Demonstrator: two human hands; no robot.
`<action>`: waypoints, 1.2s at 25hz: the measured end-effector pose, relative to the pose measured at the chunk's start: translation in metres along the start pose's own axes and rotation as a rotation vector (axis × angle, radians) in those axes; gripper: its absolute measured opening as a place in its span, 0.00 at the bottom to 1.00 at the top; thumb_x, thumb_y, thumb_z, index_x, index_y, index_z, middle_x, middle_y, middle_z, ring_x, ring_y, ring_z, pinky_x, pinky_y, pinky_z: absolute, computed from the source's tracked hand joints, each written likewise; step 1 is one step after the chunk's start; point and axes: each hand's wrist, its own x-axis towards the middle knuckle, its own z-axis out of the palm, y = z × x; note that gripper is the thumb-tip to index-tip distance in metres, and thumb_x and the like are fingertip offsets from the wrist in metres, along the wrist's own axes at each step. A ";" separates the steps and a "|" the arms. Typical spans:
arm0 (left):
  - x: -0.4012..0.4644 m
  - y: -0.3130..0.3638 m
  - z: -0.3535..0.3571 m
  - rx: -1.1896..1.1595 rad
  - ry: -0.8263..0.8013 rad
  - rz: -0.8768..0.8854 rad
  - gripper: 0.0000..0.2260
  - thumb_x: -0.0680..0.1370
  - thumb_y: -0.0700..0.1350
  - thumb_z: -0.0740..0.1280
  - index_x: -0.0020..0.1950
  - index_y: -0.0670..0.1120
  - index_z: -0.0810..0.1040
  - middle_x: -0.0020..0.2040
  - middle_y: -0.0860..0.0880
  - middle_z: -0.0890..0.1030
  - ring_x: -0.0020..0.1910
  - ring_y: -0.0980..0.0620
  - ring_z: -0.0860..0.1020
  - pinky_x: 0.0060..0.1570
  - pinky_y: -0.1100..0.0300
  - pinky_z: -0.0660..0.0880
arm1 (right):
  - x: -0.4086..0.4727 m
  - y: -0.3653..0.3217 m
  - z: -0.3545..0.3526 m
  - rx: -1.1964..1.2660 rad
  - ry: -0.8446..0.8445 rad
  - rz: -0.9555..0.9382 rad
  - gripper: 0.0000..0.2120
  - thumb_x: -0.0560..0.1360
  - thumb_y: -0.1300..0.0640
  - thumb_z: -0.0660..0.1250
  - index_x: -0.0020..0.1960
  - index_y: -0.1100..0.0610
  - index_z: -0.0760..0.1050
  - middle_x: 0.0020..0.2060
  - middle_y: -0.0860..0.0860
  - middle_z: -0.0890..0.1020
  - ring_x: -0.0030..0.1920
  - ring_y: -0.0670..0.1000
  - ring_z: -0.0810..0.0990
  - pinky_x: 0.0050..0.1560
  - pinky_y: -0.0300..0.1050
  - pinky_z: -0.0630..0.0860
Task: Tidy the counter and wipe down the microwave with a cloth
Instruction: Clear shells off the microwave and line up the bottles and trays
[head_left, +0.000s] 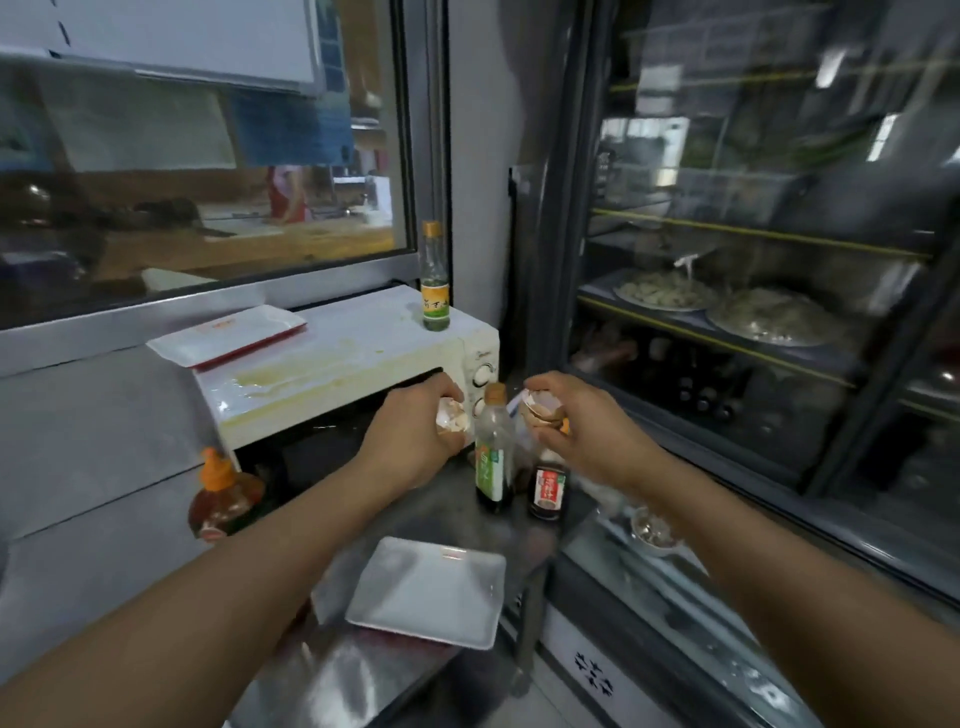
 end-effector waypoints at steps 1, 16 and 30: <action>-0.004 0.012 0.008 -0.022 -0.019 0.034 0.16 0.69 0.44 0.74 0.54 0.48 0.76 0.51 0.48 0.81 0.50 0.47 0.77 0.48 0.57 0.74 | -0.017 0.004 -0.009 -0.018 0.014 0.036 0.23 0.73 0.61 0.68 0.67 0.55 0.69 0.62 0.53 0.76 0.54 0.51 0.79 0.53 0.40 0.71; -0.129 0.284 0.171 -0.236 -0.462 0.477 0.13 0.69 0.44 0.74 0.50 0.51 0.74 0.45 0.53 0.78 0.43 0.53 0.75 0.38 0.63 0.68 | -0.375 0.084 -0.152 -0.146 0.278 0.637 0.24 0.74 0.58 0.69 0.68 0.57 0.68 0.63 0.53 0.75 0.61 0.54 0.75 0.51 0.35 0.65; -0.436 0.571 0.263 -0.380 -0.832 0.886 0.14 0.69 0.45 0.75 0.50 0.50 0.75 0.47 0.50 0.79 0.43 0.51 0.75 0.36 0.63 0.68 | -0.807 0.034 -0.260 -0.242 0.553 1.125 0.24 0.73 0.58 0.70 0.67 0.52 0.69 0.60 0.50 0.77 0.55 0.49 0.76 0.49 0.36 0.67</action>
